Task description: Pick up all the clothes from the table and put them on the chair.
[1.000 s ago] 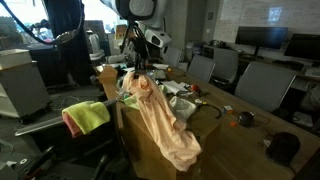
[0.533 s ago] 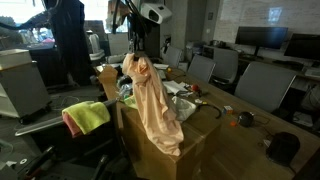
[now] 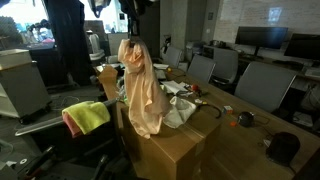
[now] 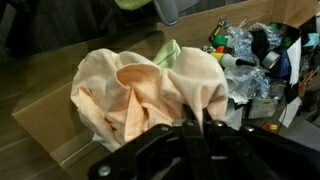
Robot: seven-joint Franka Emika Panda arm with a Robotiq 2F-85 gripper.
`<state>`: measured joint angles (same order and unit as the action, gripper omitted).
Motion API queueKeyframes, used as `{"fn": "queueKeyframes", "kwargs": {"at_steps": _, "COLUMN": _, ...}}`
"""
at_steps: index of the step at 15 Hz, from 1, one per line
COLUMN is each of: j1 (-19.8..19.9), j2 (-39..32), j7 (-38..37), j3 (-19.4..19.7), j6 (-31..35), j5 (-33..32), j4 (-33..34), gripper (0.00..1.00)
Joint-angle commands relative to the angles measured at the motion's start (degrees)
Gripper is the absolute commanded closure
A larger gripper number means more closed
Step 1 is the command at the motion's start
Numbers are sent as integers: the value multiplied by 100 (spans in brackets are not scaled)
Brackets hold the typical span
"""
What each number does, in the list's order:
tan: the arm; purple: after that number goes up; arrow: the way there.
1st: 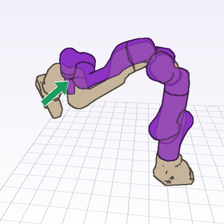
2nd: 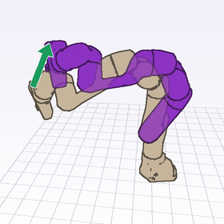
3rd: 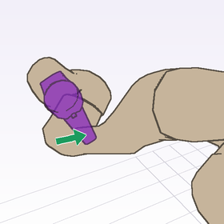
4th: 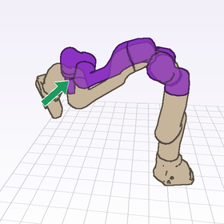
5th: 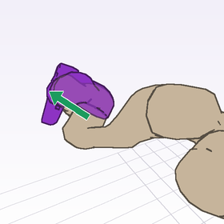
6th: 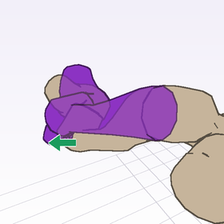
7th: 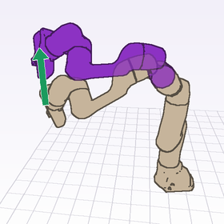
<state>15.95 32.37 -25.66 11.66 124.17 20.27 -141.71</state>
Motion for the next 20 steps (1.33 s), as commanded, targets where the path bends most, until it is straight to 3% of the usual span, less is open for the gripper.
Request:
{"fn": "queueKeyframes", "kwargs": {"at_steps": 1, "j1": 50, "j2": 620, "j7": 187, "j3": -214, "j6": -185, "j5": -168, "j4": -358, "gripper": 98}}
{"fn": "queueKeyframes", "kwargs": {"at_steps": 10, "j1": -597, "j2": 1101, "j7": 1468, "j3": -587, "j6": -1814, "j5": -412, "j4": -559, "gripper": 98}}
{"fn": "queueKeyframes", "kwargs": {"at_steps": 20, "j1": -879, "j2": 1426, "j7": 2107, "j3": -785, "j6": -2469, "j5": -849, "j4": -700, "gripper": 98}}
